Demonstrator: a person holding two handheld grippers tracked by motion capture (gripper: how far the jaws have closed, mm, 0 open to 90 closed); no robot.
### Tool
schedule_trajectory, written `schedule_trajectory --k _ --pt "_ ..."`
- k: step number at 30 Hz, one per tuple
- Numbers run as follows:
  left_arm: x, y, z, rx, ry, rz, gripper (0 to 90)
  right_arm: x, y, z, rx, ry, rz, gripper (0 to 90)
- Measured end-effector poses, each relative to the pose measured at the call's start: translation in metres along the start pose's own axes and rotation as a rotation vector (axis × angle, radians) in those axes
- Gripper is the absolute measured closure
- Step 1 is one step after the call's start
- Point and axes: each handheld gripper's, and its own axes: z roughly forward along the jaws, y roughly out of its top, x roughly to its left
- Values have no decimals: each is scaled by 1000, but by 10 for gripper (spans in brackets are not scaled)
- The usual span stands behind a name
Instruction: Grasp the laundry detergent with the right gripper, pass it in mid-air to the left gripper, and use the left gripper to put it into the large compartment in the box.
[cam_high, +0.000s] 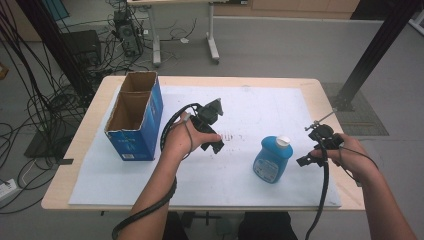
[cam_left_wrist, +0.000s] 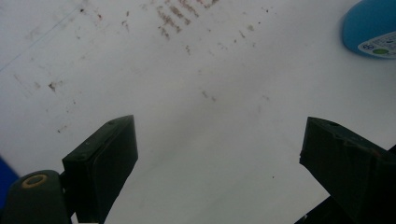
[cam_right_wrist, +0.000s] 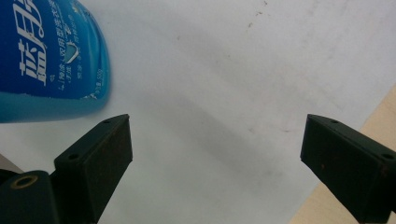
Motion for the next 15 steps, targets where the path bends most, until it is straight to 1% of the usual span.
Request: schedule_trajectory --k 8,9,15 --pt "2 -8 1 -1 -2 -6 113 4 -9 -4 -16 16 -8 79" --pt "3 -11 1 -5 -4 -13 113 6 -12 -5 -25 21 -13 75" --pt "6 -21 -1 -14 -4 -25 112 10 -20 -6 -57 38 -29 68"
